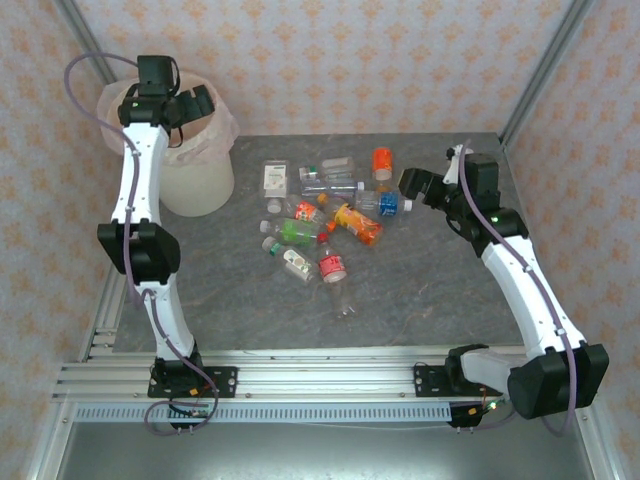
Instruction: Put the plastic bottles in the bin
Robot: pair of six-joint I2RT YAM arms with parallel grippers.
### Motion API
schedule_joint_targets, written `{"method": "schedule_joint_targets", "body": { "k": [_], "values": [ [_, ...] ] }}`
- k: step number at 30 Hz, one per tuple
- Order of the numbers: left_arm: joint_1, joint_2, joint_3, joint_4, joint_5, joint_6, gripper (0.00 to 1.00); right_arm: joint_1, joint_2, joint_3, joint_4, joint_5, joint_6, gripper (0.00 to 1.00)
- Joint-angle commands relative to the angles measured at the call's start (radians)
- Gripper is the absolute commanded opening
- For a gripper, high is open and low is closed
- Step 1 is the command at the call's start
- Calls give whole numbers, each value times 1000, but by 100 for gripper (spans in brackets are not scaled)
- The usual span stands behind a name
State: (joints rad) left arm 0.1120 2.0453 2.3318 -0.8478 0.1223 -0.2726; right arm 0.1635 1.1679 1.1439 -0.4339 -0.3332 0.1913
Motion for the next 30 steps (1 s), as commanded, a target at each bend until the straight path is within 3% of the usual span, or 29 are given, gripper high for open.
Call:
{"method": "schedule_joint_targets", "body": {
  "k": [1,8,17,21,25,30],
  "values": [
    [-43,-128,-33,32,-44,-134,100,1,0,27,-3,45,47,99],
    [-220,-244,-80,6,-278,-241,100,1,-12,17,-35,66,79,99],
    [-538,-420,-484,105,-535,-486,100,5,-66,22,-220,39,97,99],
    [-673,-423,-580,64,-641,-609,100,12,-94,-53,-190,43,108,99],
    [-736,-397,-663,26,-611,-763,100,23,-101,-150,-101,39,101,99],
    [-765,-426,-891,120,-559,-925,100,35,-178,-256,24,22,79,99]
  ]
}}
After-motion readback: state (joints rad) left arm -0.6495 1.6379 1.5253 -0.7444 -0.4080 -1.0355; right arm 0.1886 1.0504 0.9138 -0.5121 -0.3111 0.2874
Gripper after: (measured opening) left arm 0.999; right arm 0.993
